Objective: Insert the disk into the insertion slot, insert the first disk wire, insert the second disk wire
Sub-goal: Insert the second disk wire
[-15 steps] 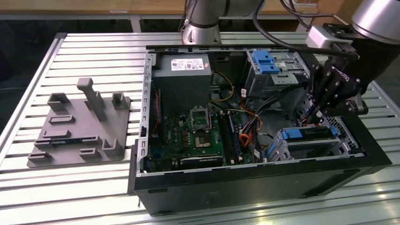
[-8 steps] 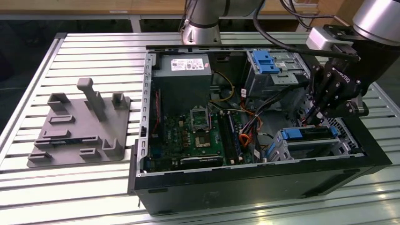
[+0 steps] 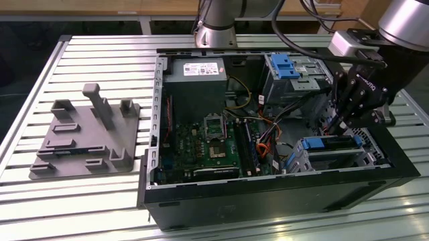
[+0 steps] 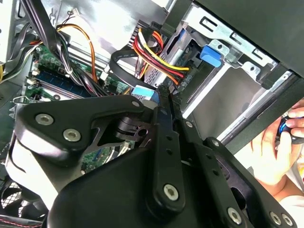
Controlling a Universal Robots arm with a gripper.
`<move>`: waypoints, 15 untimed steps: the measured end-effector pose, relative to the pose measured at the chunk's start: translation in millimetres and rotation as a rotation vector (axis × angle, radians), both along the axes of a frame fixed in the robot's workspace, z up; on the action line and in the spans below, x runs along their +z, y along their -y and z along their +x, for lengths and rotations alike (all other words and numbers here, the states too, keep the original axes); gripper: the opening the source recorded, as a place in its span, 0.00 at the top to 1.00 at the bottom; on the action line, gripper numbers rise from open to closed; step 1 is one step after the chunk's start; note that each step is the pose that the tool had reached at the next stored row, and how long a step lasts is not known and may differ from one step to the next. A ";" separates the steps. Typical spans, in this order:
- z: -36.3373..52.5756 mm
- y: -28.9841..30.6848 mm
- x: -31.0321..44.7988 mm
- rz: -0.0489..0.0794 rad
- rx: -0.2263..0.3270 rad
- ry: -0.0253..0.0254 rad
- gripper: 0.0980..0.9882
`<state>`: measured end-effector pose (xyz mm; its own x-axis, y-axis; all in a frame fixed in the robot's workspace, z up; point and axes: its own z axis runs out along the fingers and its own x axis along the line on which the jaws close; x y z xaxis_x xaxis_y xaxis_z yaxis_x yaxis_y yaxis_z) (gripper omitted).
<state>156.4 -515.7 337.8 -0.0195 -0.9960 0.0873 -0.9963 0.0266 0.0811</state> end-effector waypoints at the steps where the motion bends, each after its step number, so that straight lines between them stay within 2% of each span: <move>1: 0.0 0.6 -0.2 0.000 0.000 0.0000 0.95; 9: 1.5 5.1 -0.6 0.001 -0.003 -0.0003 0.95; 15: 1.6 5.9 -1.3 0.000 -0.005 -0.0003 0.95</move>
<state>158.0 -521.6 336.5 -0.0242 -0.9959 0.0869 -0.9962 0.0314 0.0815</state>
